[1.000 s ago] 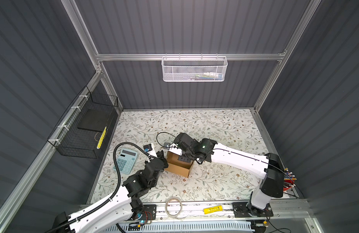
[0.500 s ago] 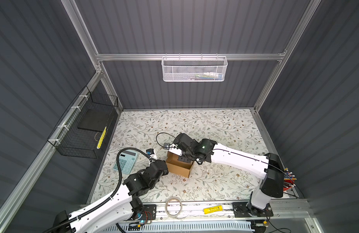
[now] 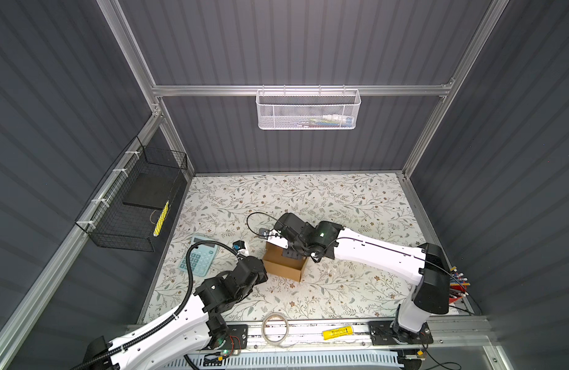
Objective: Assemble paper box
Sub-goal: Close the paper box at the center of the table.
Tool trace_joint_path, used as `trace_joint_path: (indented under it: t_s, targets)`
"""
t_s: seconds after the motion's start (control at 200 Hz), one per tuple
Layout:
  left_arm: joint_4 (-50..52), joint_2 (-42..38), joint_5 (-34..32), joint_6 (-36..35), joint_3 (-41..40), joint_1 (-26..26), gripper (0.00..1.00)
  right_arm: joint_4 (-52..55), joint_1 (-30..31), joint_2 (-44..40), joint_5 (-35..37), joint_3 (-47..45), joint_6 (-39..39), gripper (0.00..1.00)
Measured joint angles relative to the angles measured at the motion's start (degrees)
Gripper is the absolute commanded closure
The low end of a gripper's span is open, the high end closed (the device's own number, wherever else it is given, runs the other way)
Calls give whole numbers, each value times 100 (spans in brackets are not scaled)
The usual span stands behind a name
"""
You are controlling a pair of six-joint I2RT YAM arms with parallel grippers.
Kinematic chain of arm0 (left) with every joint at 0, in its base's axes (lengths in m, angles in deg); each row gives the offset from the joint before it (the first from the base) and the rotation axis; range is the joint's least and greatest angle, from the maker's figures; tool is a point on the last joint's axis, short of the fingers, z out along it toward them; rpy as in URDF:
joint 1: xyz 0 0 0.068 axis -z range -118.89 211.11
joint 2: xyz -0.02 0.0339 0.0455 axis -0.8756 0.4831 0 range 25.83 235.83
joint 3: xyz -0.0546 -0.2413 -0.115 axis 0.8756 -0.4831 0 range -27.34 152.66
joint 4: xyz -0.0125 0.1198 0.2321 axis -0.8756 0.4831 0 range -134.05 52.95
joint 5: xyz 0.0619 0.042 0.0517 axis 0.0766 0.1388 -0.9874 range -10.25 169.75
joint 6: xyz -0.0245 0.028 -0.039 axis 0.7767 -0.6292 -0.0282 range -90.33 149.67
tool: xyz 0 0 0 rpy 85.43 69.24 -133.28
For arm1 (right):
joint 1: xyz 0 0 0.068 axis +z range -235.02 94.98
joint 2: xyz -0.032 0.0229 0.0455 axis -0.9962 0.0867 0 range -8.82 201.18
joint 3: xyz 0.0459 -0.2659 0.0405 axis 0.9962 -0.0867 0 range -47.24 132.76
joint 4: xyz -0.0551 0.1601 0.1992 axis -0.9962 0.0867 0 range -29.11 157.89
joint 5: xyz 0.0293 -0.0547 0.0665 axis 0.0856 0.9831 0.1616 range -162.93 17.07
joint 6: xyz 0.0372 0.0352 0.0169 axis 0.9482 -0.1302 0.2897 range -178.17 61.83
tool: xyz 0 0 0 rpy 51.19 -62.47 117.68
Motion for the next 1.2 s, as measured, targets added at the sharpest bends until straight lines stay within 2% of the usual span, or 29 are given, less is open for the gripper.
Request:
trace_joint_path:
  t_s: [0.21,0.455,0.785,1.201]
  targets:
    - [-44,140,219,179,-304,0,100,9,4,0,7,0,0,98]
    - [-645,588,269,251,-413,0,100,11,26,2,20,0,4,98]
    - [-1263,538,166,328,-782,0,100,48,221,2,85,0,142,95]
    - [-1482,208,48,376,-1165,0,100,81,581,92,221,-13,494,88]
